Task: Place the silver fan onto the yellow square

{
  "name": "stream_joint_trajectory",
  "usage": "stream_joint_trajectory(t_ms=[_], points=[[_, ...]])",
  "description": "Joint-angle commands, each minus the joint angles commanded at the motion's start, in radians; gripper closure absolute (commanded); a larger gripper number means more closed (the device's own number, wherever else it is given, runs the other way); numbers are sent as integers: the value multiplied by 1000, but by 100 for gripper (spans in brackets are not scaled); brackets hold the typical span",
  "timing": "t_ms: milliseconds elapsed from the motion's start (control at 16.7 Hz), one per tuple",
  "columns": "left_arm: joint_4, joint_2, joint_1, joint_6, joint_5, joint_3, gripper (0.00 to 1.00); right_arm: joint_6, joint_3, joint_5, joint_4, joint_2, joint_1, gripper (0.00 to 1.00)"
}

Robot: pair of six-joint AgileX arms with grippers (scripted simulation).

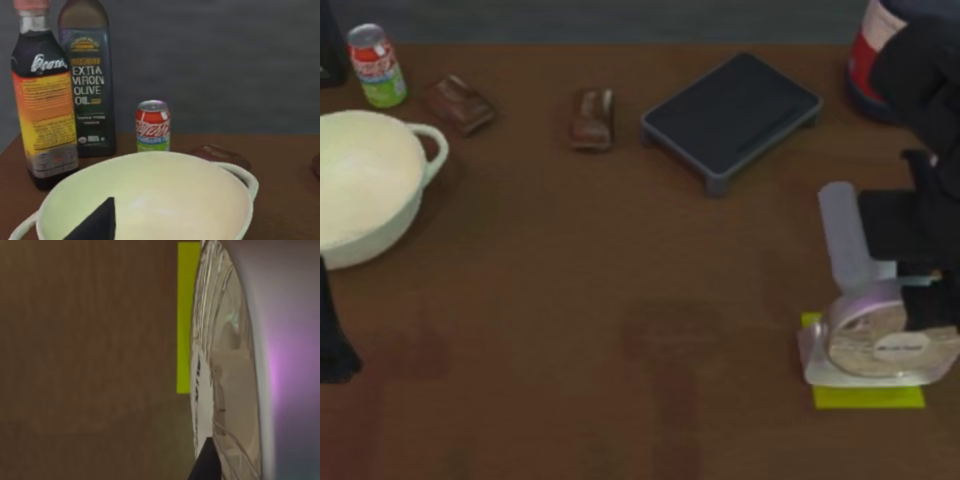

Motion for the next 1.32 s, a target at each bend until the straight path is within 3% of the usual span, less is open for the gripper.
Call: stream_joint_trajectory(t_ms=[180,960,1320], points=[[0,0,0,0,0,0,0,0,-1,0,2,1,0,100],[0,0,0,0,0,0,0,0,-1,0,2,1,0,2],[0,0,0,0,0,0,0,0,-1,0,2,1,0,0]])
